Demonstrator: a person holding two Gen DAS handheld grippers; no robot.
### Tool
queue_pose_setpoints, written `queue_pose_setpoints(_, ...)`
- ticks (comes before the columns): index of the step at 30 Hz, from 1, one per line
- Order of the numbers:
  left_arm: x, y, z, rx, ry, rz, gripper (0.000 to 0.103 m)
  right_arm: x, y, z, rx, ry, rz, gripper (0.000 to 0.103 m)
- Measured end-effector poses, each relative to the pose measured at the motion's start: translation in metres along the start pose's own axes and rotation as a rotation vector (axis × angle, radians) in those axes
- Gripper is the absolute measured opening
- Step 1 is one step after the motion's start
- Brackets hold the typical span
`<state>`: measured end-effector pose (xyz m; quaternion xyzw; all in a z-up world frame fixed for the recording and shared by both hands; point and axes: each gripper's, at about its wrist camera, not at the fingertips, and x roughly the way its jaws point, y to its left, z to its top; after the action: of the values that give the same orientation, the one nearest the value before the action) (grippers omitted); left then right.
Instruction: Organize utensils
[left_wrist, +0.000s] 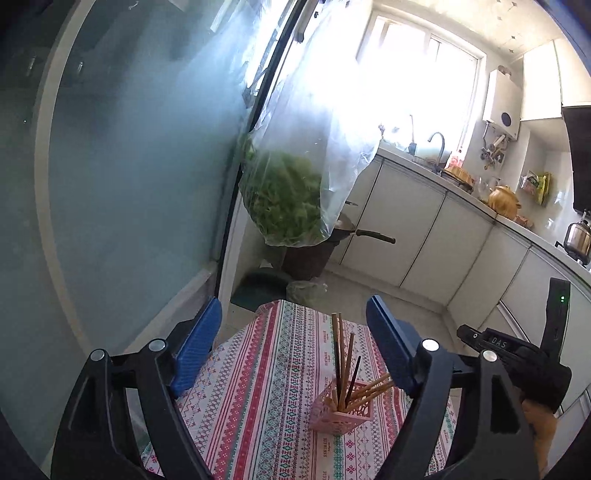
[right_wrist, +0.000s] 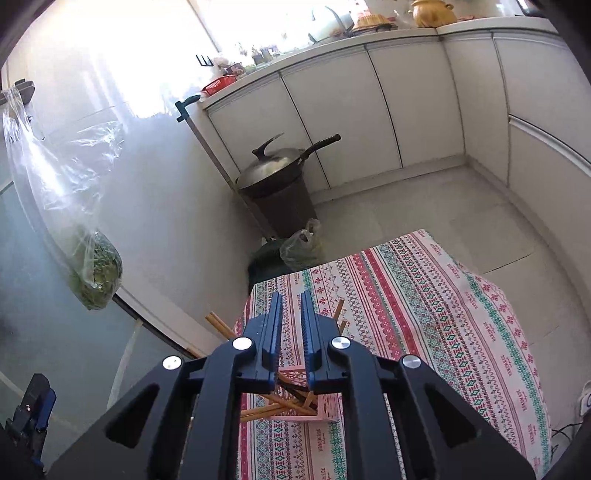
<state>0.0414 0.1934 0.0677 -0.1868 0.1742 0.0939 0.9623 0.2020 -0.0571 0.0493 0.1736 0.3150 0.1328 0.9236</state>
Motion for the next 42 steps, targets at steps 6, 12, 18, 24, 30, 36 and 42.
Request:
queue_pose_setpoints(6, 0.002, -0.019, -0.009, 0.046, 0.014, -0.001, 0.089, -0.022, -0.005, -0.013, -0.040, -0.039, -0.030, 0.035)
queue_pose_setpoints(12, -0.002, -0.045, -0.023, 0.137, 0.001, 0.015, 0.096, -0.044, -0.021, -0.038, -0.080, -0.064, -0.082, 0.053)
queue_pose_setpoints(18, 0.001, -0.070, -0.044, 0.227, 0.021, 0.024, 0.096, -0.069, -0.039, -0.060, -0.101, -0.098, -0.132, 0.074)
queue_pose_setpoints(24, -0.003, -0.093, -0.069, 0.293, 0.036, 0.029, 0.096, -0.089, -0.059, -0.076, -0.100, -0.118, -0.228, 0.093)
queue_pose_setpoints(30, -0.021, -0.114, -0.089, 0.361, -0.040, 0.036, 0.096, -0.106, -0.076, -0.087, -0.093, -0.129, -0.303, 0.096)
queue_pose_setpoints(36, -0.026, -0.130, -0.106, 0.406, -0.031, 0.047, 0.096, -0.121, -0.086, -0.103, -0.086, -0.176, -0.359, 0.096)
queue_pose_setpoints(42, -0.019, -0.137, -0.119, 0.443, 0.006, 0.053, 0.096, -0.126, -0.091, -0.114, -0.090, -0.188, -0.380, 0.096)
